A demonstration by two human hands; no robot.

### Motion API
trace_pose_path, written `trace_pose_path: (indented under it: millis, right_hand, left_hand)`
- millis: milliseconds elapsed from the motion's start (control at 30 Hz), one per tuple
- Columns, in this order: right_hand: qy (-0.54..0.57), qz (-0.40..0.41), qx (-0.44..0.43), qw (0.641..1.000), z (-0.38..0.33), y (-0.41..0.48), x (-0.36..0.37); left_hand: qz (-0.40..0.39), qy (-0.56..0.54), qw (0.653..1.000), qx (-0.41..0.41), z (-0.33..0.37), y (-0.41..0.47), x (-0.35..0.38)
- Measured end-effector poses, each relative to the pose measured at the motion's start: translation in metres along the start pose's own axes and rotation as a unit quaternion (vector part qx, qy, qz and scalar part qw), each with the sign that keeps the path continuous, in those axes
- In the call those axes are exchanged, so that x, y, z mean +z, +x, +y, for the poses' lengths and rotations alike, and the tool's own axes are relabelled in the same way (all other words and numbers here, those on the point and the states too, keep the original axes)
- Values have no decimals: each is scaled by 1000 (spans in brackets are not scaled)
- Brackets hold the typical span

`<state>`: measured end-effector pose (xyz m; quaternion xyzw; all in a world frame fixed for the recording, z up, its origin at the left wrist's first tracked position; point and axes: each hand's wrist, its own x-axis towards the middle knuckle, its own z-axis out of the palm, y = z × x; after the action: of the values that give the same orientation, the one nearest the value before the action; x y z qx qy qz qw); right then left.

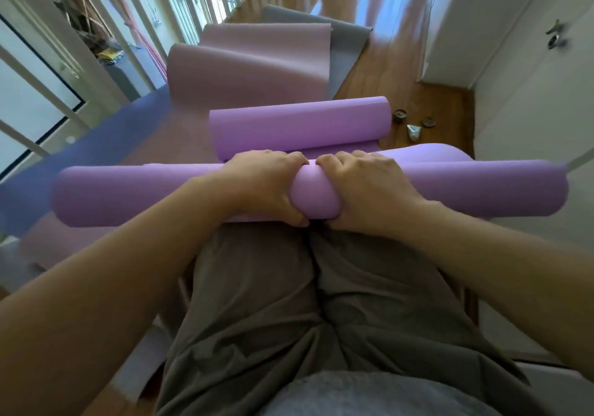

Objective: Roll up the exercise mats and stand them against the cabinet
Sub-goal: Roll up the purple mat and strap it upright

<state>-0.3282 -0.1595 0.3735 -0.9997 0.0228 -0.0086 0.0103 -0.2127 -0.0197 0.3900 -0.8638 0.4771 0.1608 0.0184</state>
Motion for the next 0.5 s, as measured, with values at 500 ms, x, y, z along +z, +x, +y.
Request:
trace_pose_path:
  millis: [500]
  right_hand:
    - [6, -70, -70, 995, -5, -38, -62]
  left_hand:
    - [111, 132, 985, 7, 48, -70, -9]
